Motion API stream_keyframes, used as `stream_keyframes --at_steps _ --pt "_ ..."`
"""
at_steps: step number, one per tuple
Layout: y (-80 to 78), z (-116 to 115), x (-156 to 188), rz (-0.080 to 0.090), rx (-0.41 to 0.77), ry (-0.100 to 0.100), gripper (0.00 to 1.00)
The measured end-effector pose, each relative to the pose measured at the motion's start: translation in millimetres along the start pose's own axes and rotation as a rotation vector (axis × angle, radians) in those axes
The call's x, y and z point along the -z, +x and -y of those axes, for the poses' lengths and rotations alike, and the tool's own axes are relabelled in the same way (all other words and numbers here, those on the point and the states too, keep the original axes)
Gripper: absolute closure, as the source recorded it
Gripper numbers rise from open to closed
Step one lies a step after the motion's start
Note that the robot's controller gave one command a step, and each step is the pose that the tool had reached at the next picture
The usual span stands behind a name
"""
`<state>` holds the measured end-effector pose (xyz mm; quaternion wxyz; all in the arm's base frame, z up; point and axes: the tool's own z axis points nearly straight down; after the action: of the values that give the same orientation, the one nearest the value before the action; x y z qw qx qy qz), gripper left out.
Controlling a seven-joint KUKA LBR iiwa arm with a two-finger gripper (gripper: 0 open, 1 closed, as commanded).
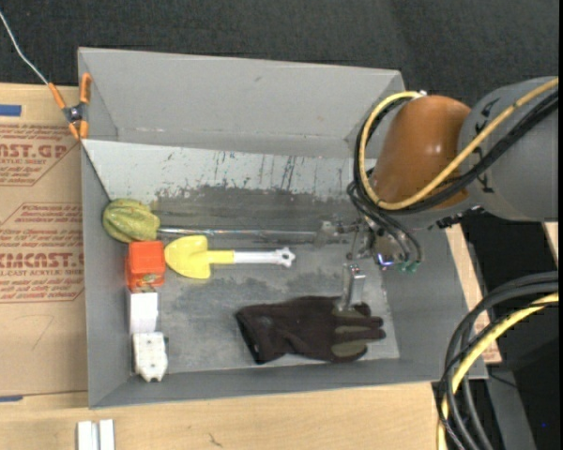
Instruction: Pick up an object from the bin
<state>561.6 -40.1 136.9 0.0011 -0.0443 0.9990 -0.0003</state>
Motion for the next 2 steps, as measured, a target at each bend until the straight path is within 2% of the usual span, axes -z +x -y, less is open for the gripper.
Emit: stream_keyframes --at_steps 1,2 --pt "35.0 -4 -63 -0.003 0.074 -0.001 0.00" --pt "29.6 -28 -67 0.000 -0.072 -0.002 1.00"
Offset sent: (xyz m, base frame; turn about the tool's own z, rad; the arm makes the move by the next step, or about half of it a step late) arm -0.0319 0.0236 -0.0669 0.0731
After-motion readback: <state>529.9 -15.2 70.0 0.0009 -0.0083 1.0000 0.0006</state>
